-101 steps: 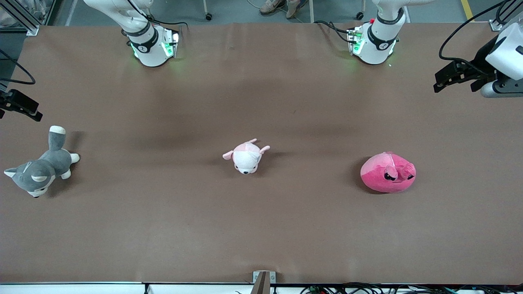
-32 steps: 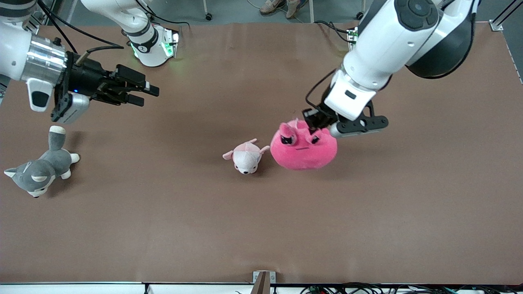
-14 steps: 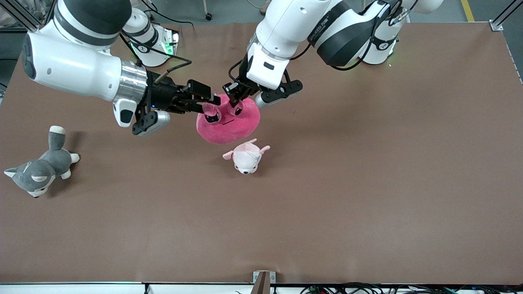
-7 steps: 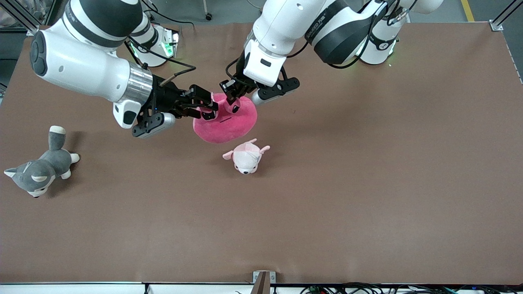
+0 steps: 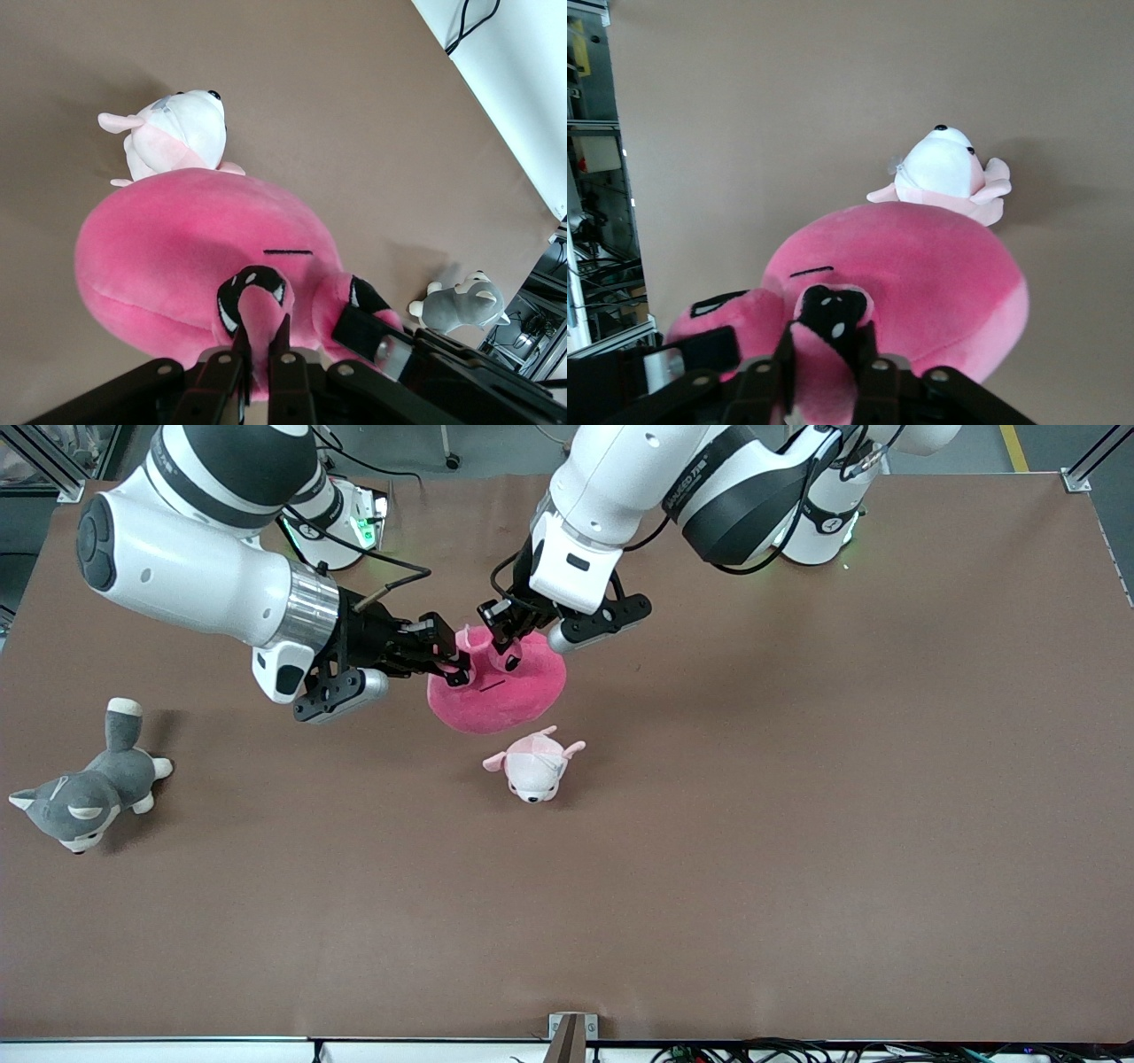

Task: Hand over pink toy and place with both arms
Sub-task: 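Grasp the pink plush with the right gripper beside the left gripper, then open the left gripper and draw it back from the plush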

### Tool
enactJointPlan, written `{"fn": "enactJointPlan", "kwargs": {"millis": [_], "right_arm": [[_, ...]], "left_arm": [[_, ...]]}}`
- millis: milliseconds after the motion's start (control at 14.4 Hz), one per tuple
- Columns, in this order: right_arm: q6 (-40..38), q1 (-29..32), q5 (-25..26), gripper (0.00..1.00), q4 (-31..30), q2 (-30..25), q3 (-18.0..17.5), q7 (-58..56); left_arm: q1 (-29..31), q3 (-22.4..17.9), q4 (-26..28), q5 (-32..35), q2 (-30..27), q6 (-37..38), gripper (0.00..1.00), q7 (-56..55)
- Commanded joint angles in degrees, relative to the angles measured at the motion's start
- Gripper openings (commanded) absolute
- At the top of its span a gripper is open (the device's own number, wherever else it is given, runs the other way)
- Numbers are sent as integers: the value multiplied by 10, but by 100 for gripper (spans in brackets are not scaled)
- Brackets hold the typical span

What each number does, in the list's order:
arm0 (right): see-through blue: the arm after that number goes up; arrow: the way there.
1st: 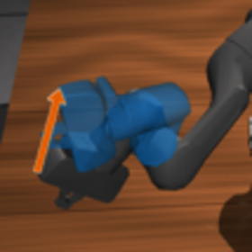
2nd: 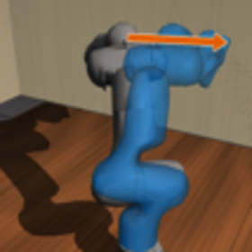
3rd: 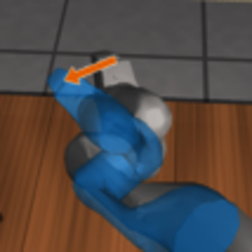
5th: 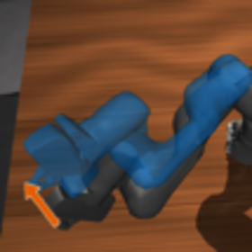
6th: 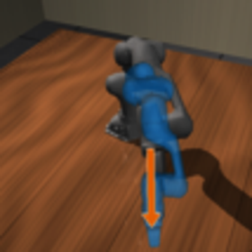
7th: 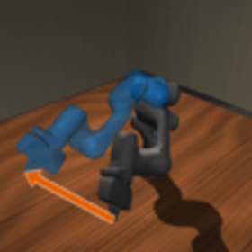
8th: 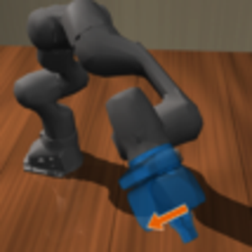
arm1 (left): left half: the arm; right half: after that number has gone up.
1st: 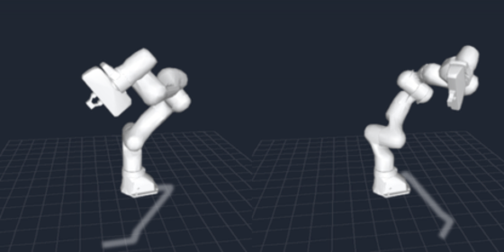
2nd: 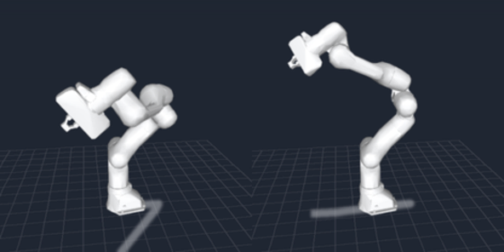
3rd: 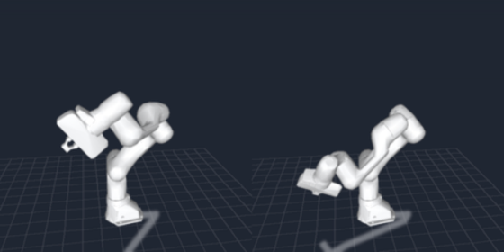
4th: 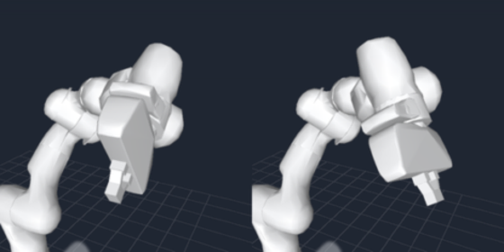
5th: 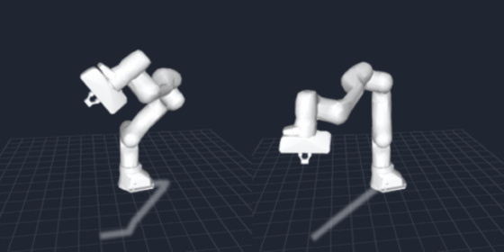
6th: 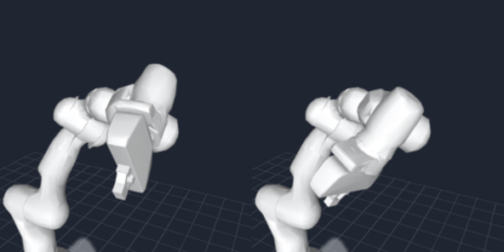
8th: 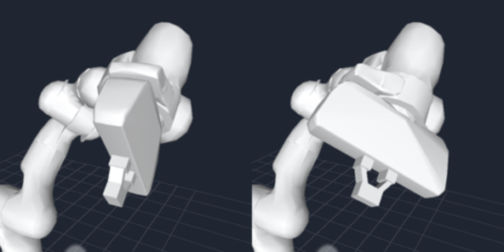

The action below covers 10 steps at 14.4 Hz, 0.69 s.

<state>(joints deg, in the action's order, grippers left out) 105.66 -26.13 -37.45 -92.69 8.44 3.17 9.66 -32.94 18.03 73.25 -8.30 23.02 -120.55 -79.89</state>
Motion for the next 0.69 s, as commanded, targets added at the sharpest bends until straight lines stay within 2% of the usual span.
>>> {"fn": "enactJointPlan", "kwargs": {"millis": [0,69,139,208,346,416,623], "right_arm": [[-3,-11,19,2,3,1,6,7],[-3,-11,19,2,3,1,6,7],[-3,-11,19,2,3,1,6,7],[-3,-11,19,2,3,1,6,7],[-4,-11,19,1,3,1,6,8],[-5,-12,19,0,3,1,5,8],[-10,-17,19,0,7,-1,6,38]], "left_arm": [[-5,-4,-14,-5,3,0,1,-7],[-5,-4,-14,-5,2,0,2,-7],[-2,-4,-14,-4,0,0,9,-7],[0,-4,-14,-4,-1,0,27,-7],[2,-6,-11,13,-4,7,84,-6],[3,-6,-10,39,-10,14,100,-5],[33,-9,-10,69,-18,93,100,1]]}}
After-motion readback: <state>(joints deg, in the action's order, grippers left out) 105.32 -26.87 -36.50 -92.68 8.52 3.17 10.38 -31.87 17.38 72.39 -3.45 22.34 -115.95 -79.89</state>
